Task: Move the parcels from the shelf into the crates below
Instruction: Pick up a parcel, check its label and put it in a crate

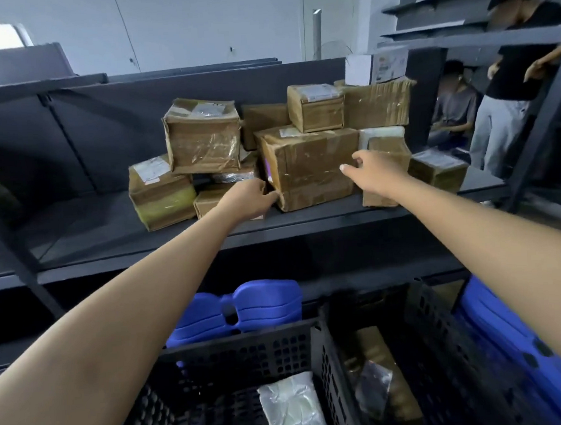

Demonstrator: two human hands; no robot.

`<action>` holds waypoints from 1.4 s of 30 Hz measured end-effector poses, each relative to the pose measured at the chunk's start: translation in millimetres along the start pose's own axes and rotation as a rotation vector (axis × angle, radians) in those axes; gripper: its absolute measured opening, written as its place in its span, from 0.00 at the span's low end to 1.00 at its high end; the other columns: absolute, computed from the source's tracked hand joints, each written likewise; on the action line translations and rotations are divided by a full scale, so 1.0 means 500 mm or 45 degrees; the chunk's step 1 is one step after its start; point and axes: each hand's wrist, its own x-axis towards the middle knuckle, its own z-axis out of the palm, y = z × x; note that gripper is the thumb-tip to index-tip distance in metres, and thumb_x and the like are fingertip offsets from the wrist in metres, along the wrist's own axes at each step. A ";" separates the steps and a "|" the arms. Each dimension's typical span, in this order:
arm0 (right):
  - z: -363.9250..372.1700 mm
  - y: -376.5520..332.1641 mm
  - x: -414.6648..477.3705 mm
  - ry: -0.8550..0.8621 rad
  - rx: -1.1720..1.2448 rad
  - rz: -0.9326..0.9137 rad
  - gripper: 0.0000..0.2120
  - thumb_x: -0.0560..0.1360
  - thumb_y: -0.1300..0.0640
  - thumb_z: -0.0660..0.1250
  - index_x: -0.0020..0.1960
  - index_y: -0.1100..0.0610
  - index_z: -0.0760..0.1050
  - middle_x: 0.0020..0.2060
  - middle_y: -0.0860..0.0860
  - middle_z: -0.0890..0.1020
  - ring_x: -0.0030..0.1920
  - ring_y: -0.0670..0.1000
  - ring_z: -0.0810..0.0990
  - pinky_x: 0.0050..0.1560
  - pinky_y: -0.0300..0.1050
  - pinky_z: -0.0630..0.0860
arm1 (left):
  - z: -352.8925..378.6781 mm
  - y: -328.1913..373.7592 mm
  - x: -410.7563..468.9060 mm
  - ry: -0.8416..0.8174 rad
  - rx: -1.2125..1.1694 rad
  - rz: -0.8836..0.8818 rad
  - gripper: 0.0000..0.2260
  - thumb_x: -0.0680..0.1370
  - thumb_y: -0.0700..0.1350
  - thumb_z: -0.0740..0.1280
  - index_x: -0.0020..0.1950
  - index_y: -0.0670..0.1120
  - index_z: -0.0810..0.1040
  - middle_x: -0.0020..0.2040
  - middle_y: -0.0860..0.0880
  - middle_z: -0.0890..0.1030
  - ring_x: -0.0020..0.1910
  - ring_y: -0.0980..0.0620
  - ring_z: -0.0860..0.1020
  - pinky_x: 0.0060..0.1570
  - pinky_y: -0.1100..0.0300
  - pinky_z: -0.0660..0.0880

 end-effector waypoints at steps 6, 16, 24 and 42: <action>-0.069 0.051 0.106 -0.071 0.036 -0.134 0.29 0.79 0.42 0.57 0.75 0.56 0.61 0.69 0.54 0.70 0.66 0.56 0.72 0.59 0.48 0.70 | -0.005 0.131 0.082 0.169 -0.198 -0.144 0.25 0.80 0.56 0.60 0.71 0.41 0.69 0.65 0.43 0.76 0.63 0.44 0.75 0.57 0.55 0.71; -0.109 0.076 0.238 -0.066 0.068 -0.283 0.29 0.79 0.43 0.57 0.74 0.60 0.62 0.71 0.57 0.69 0.69 0.57 0.70 0.62 0.49 0.69 | 0.002 0.204 0.205 0.327 -0.288 -0.287 0.25 0.80 0.55 0.61 0.72 0.41 0.68 0.67 0.43 0.74 0.64 0.44 0.74 0.55 0.55 0.72; -0.104 0.040 0.328 -0.049 0.262 -0.195 0.31 0.79 0.38 0.52 0.70 0.60 0.68 0.67 0.55 0.73 0.67 0.57 0.71 0.59 0.47 0.70 | 0.012 0.209 0.300 0.421 -0.338 -0.334 0.24 0.80 0.57 0.58 0.67 0.40 0.73 0.58 0.45 0.80 0.62 0.45 0.75 0.51 0.59 0.68; -0.073 -0.003 0.435 -0.015 0.492 -0.084 0.27 0.80 0.42 0.56 0.64 0.64 0.73 0.64 0.58 0.75 0.63 0.57 0.75 0.55 0.43 0.70 | -0.009 0.246 0.471 0.401 -0.842 -0.443 0.30 0.79 0.60 0.58 0.70 0.38 0.70 0.65 0.43 0.76 0.64 0.43 0.74 0.65 0.53 0.69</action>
